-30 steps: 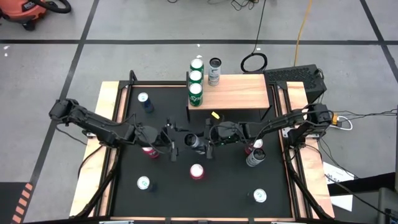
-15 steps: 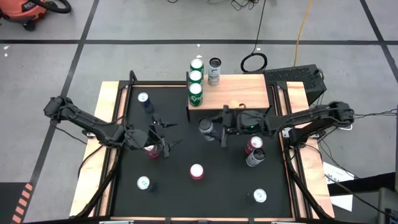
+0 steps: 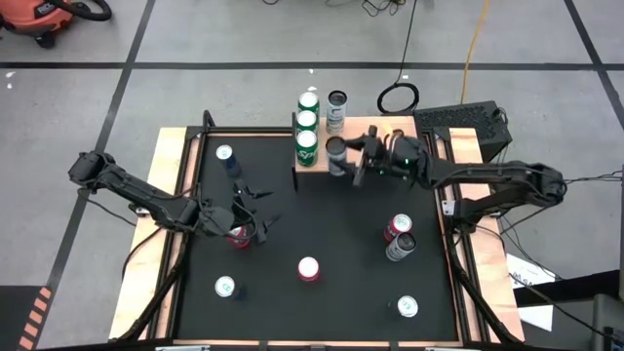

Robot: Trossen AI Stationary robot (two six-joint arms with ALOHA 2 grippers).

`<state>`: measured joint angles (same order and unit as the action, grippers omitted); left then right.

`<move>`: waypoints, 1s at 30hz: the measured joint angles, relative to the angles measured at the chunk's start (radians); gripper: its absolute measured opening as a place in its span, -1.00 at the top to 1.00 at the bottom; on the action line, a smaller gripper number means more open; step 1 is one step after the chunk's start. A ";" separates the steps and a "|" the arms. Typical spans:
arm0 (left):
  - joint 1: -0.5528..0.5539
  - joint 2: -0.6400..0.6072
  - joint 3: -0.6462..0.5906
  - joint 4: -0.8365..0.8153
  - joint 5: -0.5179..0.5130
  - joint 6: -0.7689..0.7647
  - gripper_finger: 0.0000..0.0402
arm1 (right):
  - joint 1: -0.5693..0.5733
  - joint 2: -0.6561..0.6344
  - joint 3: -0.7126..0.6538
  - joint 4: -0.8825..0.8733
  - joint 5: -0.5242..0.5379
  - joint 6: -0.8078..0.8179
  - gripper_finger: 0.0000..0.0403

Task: Place canned beverage on shelf
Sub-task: Put the left black soda can on the shelf

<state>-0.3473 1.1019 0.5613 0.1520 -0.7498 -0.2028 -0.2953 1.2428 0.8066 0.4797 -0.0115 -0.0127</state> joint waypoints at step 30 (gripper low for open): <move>0.000 0.000 0.000 -0.013 -0.014 0.008 -0.70 | -0.271 0.182 0.002 0.172 -0.233 0.054 -0.50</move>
<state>-0.3470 1.1019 0.5610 0.1394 -0.7643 -0.1947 -0.5660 1.4253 0.8091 0.6514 -0.2444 0.0417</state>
